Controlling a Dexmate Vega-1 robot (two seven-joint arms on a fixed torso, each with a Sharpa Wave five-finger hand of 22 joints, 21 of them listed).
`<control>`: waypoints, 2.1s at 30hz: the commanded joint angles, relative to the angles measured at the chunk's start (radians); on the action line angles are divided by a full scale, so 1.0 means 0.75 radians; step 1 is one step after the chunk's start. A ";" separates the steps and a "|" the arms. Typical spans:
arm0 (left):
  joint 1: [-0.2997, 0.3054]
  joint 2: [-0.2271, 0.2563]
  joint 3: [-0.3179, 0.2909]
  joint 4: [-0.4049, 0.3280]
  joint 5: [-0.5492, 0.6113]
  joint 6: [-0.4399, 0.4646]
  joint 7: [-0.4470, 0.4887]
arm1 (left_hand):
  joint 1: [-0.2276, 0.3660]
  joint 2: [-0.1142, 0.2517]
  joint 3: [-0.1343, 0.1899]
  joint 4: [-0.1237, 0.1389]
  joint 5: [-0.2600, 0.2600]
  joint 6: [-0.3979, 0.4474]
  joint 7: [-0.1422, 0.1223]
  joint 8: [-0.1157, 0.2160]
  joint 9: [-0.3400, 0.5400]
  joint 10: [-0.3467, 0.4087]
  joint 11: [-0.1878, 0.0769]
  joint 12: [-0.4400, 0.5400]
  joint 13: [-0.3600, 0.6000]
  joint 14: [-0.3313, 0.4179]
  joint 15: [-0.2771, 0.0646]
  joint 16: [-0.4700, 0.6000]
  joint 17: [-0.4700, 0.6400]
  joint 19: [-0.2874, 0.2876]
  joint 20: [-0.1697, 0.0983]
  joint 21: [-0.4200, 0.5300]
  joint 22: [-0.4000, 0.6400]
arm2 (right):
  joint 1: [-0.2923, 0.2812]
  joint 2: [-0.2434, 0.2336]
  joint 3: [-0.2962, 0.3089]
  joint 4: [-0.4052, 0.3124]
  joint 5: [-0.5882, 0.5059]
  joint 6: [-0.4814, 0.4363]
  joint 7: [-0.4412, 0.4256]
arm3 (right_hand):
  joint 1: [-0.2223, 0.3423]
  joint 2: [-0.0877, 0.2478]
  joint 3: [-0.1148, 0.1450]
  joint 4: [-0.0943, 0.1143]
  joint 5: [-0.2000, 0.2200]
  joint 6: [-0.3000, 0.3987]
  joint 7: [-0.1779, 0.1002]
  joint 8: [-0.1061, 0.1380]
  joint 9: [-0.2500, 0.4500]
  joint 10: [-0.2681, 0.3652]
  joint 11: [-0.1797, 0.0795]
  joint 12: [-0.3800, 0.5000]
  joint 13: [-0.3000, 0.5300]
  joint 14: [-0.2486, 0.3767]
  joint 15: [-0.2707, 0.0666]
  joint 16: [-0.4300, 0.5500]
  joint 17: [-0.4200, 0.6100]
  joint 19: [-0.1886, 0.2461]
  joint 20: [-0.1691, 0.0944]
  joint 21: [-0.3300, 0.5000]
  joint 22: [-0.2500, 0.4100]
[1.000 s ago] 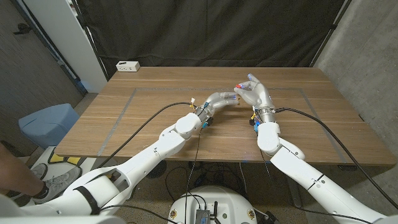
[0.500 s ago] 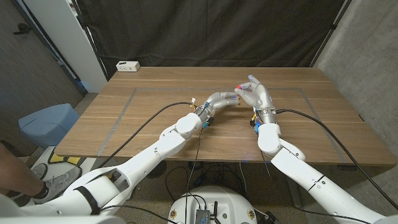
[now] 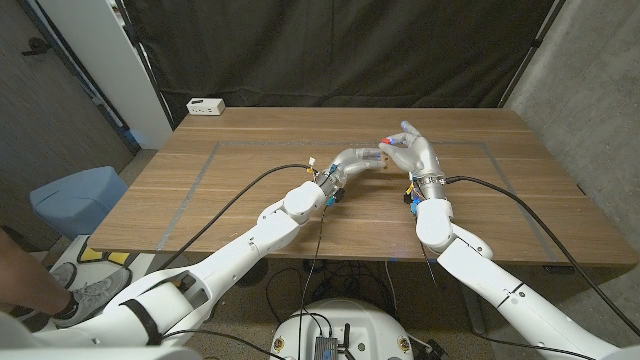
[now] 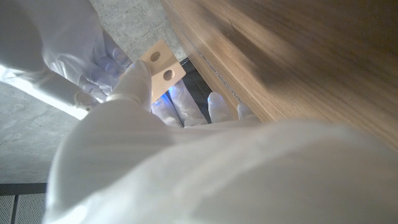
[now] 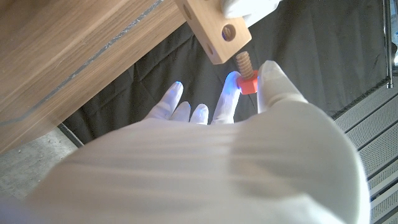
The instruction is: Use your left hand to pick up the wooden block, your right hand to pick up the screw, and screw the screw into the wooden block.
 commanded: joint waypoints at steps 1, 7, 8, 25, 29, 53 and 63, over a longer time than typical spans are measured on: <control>-0.010 -0.006 0.004 0.016 -0.004 0.004 -0.010 | 0.005 0.010 -0.003 0.004 0.010 0.035 0.001 0.010 0.004 0.013 -0.007 -0.005 0.006 0.014 -0.077 -0.004 0.003 0.010 -0.001 0.003 0.007 | -0.005 -0.002 0.007 0.005 0.007 0.001 -0.005 | 0.003 0.008 -0.008 -0.001 0.004 0.006 -0.002 0.002 0.003 0.001 -0.004 0.008 0.006 -0.002 -0.100 -0.003 0.004 0.003 -0.082 0.001 0.003; -0.011 -0.007 0.004 0.018 -0.005 0.004 -0.009 | 0.005 0.010 -0.003 0.004 0.010 0.034 0.000 0.010 0.004 0.013 -0.007 -0.006 0.007 0.014 -0.077 -0.004 0.003 0.010 -0.001 0.003 0.007 | -0.006 -0.004 0.008 0.005 0.010 0.001 -0.003 | 0.001 0.010 -0.010 0.000 0.004 0.006 -0.001 0.002 0.002 0.001 -0.005 0.008 0.006 -0.002 -0.100 -0.003 0.004 0.003 -0.081 0.001 0.003; -0.011 -0.007 0.005 0.017 -0.005 0.004 -0.009 | 0.005 0.010 -0.003 0.004 0.010 0.034 0.000 0.010 0.004 0.013 -0.007 -0.006 0.007 0.014 -0.077 -0.004 0.003 0.010 -0.002 0.003 0.007 | -0.007 -0.004 0.008 0.006 0.011 0.002 -0.003 | 0.001 0.010 -0.011 0.000 0.004 0.007 -0.002 0.002 0.001 0.000 -0.005 0.008 0.006 -0.002 -0.100 -0.003 0.004 0.002 -0.081 0.001 0.003; -0.018 -0.016 0.008 0.036 -0.008 -0.004 -0.015 | 0.005 0.011 -0.004 0.004 0.010 0.035 0.001 0.010 0.004 0.013 -0.007 -0.007 0.008 0.013 -0.077 -0.004 0.003 0.010 -0.002 0.003 0.007 | -0.015 -0.013 0.017 -0.006 0.020 -0.013 0.003 | 0.000 0.014 -0.016 0.000 0.004 0.007 -0.004 0.005 0.002 0.001 -0.004 0.009 0.006 -0.002 -0.100 -0.002 0.004 0.000 -0.078 0.001 0.003; -0.023 -0.021 0.009 0.048 -0.007 -0.011 -0.017 | 0.005 0.012 -0.005 0.004 0.010 0.034 0.001 0.009 0.004 0.013 -0.007 -0.008 0.008 0.014 -0.076 -0.005 0.003 0.010 -0.003 0.003 0.007 | -0.009 -0.012 0.016 0.002 0.023 -0.009 0.005 | 0.000 0.015 -0.017 0.000 0.004 0.007 -0.003 0.006 0.002 0.001 -0.003 0.009 0.006 -0.001 -0.099 -0.002 0.004 -0.001 -0.078 0.001 0.003; -0.063 -0.061 0.014 0.144 -0.015 -0.053 -0.038 | 0.005 0.013 -0.006 0.005 0.010 0.037 0.001 0.010 0.004 0.014 -0.007 -0.009 0.010 0.014 -0.077 -0.005 0.003 0.010 -0.003 0.003 0.007 | 0.022 -0.013 0.016 0.034 0.041 -0.008 0.018 | 0.002 0.019 -0.024 -0.002 0.004 0.007 -0.005 0.008 0.001 0.002 -0.001 0.009 0.007 -0.003 -0.098 -0.002 0.003 0.001 -0.076 0.002 0.003; -0.072 -0.068 0.016 0.157 -0.012 -0.056 -0.039 | 0.005 0.013 -0.006 0.005 0.010 0.037 0.001 0.010 0.004 0.014 -0.007 -0.010 0.010 0.014 -0.077 -0.005 0.003 0.009 -0.003 0.002 0.007 | 0.026 -0.015 0.016 0.044 0.048 0.003 0.020 | 0.002 0.020 -0.026 -0.002 0.004 0.007 -0.003 0.009 0.000 0.002 0.000 0.009 0.007 -0.002 -0.098 -0.002 0.003 0.001 -0.076 0.002 0.003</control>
